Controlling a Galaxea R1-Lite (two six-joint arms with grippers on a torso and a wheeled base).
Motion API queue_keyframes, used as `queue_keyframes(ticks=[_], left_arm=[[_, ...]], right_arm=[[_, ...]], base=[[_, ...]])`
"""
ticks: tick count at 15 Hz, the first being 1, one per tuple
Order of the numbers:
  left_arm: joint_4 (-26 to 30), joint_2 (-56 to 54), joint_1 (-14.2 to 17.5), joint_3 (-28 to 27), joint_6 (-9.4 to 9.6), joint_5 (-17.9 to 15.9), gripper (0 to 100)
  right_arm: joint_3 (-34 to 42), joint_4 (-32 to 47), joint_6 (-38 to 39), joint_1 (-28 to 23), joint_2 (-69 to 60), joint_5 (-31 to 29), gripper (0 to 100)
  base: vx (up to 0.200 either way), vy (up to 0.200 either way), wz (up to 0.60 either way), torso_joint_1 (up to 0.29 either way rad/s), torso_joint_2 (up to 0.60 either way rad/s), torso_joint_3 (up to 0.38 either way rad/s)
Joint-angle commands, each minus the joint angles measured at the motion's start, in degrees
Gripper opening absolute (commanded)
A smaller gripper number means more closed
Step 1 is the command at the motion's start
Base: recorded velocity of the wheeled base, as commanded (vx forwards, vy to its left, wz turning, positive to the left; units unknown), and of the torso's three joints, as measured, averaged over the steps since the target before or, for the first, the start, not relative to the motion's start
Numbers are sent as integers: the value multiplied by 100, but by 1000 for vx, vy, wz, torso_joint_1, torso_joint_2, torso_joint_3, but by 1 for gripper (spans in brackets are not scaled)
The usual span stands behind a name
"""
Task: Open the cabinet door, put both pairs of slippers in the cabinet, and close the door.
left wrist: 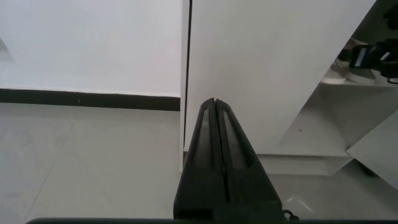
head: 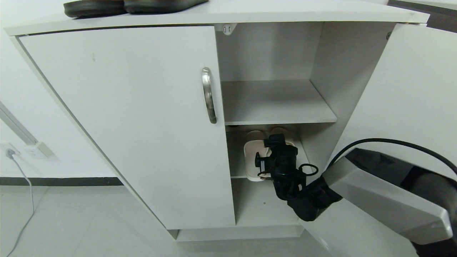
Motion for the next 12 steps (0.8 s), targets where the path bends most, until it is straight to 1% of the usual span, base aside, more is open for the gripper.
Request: queue_keyframes(ticks=[1,5,6,7,10,12], left_arm=[[6,9,0,1,-2,1,0],[6,9,9,1,-2,1,0],[6,9,0,1,-2,1,0],[6,9,0,1,-10,-8,0],[-2,9,0,1,-28,1,0],[-2,9,0,1,-28,1,0]], right_arm=[[1095,-365,-9,190,-868,6,100],[2537,-1015,-18,586,-1492,41,100],[2739,-1094,-18,656,-1571,59,100],[2976,-1173,-18,858,-1623,147,100],[2985,-1165,-18,1140,-1588,147,100],[2994,-1173,-18,1192,-1588,129,100]], base=[[0,0,0,0,0,0],[0,0,0,0,0,0],[0,0,0,0,0,0],[0,0,0,0,0,0],[0,0,0,0,0,0],[0,0,0,0,0,0]])
